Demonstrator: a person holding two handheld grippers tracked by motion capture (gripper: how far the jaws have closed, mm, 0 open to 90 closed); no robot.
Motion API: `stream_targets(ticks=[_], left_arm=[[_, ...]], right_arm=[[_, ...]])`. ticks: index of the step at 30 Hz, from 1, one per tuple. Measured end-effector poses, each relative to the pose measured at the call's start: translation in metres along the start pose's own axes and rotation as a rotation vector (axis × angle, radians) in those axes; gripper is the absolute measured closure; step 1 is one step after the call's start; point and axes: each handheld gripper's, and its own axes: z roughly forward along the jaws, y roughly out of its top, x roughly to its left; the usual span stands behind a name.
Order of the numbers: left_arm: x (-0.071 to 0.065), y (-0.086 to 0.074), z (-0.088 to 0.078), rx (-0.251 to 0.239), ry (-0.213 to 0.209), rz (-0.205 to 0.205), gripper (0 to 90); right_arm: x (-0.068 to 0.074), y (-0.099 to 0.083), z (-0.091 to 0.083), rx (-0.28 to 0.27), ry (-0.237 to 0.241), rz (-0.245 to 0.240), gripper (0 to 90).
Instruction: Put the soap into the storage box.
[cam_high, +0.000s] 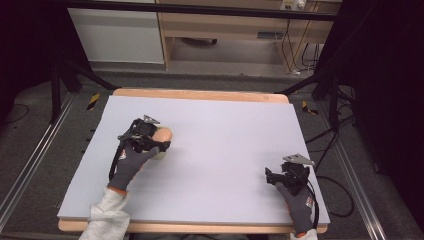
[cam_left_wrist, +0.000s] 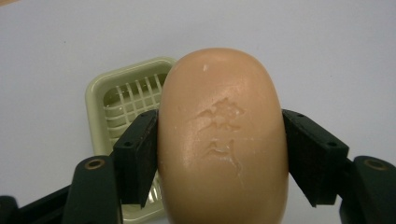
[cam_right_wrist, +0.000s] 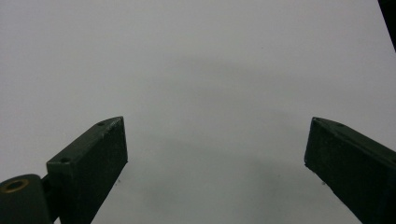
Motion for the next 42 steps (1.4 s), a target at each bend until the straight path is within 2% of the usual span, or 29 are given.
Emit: stream_targets(ticks=[8, 14, 26, 42], left_arm=[[0.012, 0.005, 0.004, -0.005, 0.013, -0.025, 31.8], [0.018, 0.007, 0.009, -0.005, 0.037, -0.036, 31.8], [0.02, 0.004, 0.02, 0.01, 0.05, -0.046, 31.8], [0.03, -0.003, 0.031, 0.045, 0.07, -0.057, 31.8]], right_arm=[[0.0, 0.0, 0.0, -0.001, -0.001, -0.003, 6.2], [0.0, 0.0, 0.001, 0.0, 0.001, 0.002, 6.2], [0.0, 0.0, 0.0, 0.0, -0.001, 0.0, 6.2], [0.001, 0.0, 0.0, 0.001, 0.0, -0.005, 6.2]])
